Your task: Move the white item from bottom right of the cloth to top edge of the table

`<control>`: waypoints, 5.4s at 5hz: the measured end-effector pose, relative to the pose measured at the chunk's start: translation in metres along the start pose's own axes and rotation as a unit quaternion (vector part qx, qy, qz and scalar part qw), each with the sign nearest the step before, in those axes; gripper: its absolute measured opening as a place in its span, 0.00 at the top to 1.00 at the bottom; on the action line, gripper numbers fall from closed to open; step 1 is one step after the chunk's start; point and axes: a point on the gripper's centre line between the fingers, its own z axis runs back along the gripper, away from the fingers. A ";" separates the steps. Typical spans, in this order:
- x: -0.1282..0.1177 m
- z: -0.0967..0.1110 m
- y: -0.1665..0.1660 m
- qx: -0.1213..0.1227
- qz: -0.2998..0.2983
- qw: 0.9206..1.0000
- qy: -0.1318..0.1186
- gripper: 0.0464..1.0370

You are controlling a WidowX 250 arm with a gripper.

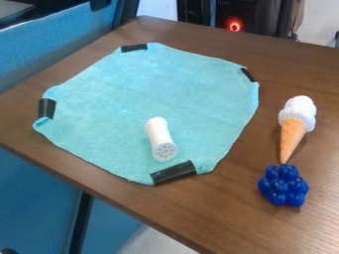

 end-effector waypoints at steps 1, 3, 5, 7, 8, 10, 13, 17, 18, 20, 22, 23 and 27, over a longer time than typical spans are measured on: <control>-0.001 -0.013 -0.003 -0.011 0.003 1.000 0.016 0.04; -0.008 -0.029 -0.047 -0.036 0.094 0.994 0.030 0.04; -0.014 -0.035 -0.104 -0.074 0.190 0.979 0.004 0.04; -0.041 -0.041 -0.137 -0.075 0.230 0.970 -0.034 0.04; -0.047 -0.056 -0.148 -0.048 0.231 0.971 -0.026 0.04; -0.055 -0.077 -0.150 -0.057 0.290 0.955 -0.004 0.04; -0.059 -0.090 -0.144 -0.075 0.300 0.951 -0.003 0.03; -0.061 -0.114 -0.130 -0.070 0.291 0.953 0.050 0.47; -0.059 -0.104 -0.128 -0.067 0.271 0.959 0.048 0.47; -0.033 -0.063 -0.134 -0.045 0.194 0.979 0.042 0.47; -0.018 -0.085 -0.168 -0.070 0.132 0.987 0.057 0.47; -0.008 -0.095 -0.181 -0.088 0.116 0.988 0.043 0.47; 0.067 -0.067 -0.148 -0.110 0.090 0.988 -0.057 0.47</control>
